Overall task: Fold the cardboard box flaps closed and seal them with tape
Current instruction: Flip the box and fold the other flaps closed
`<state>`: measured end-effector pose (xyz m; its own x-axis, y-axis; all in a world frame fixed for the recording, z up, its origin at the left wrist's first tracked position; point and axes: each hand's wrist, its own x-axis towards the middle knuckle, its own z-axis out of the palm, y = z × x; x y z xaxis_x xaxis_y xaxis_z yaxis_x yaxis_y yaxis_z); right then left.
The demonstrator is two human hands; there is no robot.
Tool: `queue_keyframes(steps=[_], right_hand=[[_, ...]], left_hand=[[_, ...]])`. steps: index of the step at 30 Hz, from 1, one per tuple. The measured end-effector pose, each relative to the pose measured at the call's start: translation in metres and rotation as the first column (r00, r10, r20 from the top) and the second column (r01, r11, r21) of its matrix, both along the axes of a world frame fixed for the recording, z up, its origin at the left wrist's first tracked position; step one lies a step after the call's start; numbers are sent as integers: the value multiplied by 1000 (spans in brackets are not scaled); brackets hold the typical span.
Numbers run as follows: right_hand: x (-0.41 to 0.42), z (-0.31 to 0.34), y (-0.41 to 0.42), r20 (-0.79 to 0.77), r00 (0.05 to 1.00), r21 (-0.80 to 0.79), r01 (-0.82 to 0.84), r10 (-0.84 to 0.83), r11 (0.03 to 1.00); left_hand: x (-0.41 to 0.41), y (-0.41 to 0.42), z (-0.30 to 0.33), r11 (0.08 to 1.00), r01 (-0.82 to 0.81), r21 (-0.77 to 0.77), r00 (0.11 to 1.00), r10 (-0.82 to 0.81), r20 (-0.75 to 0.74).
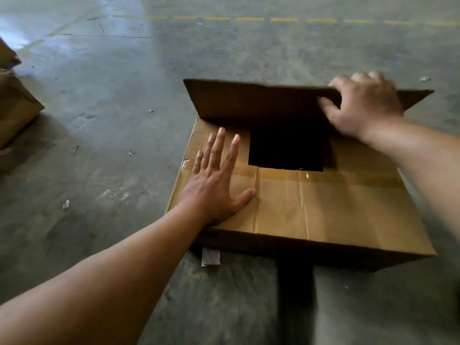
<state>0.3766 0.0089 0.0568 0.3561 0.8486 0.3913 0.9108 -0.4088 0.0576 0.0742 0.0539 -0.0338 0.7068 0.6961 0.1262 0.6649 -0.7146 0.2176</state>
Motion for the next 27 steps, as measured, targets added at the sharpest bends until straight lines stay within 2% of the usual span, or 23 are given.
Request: queue_keyframes(steps=[3,5,7,9,11,15,20,27], right_hand=[[-19,-23,-31,-18,998,-65,-65,64,996],[-31,-44,-53,-96,994,-176,-70,54,982],[-40,-68,-72,-185,983,-345,-60,-5,937],[-47,-87,-87,-277,958,-445,-62,-72,893],[-50,-93,-93,-317,944,-463,-67,-94,884],[-43,-88,-96,-322,941,-526,-89,-102,846],[-35,-97,-107,-294,914,-472,115,-279,874],[-35,-103,-106,-288,917,-449,126,-277,885]], left_hand=[[-3,-9,-1,982,43,184,996,-56,68],[-2,-12,-1,971,61,231,996,-75,51],[-1,-10,1,986,37,162,999,-32,-31],[1,-5,0,1000,1,15,991,1,-135],[3,2,-4,997,-10,-79,977,-7,-215],[6,7,-6,995,-8,-97,965,-18,-261],[6,5,-6,995,-52,-87,965,28,-259],[8,6,-10,992,-89,-92,965,63,-256]])
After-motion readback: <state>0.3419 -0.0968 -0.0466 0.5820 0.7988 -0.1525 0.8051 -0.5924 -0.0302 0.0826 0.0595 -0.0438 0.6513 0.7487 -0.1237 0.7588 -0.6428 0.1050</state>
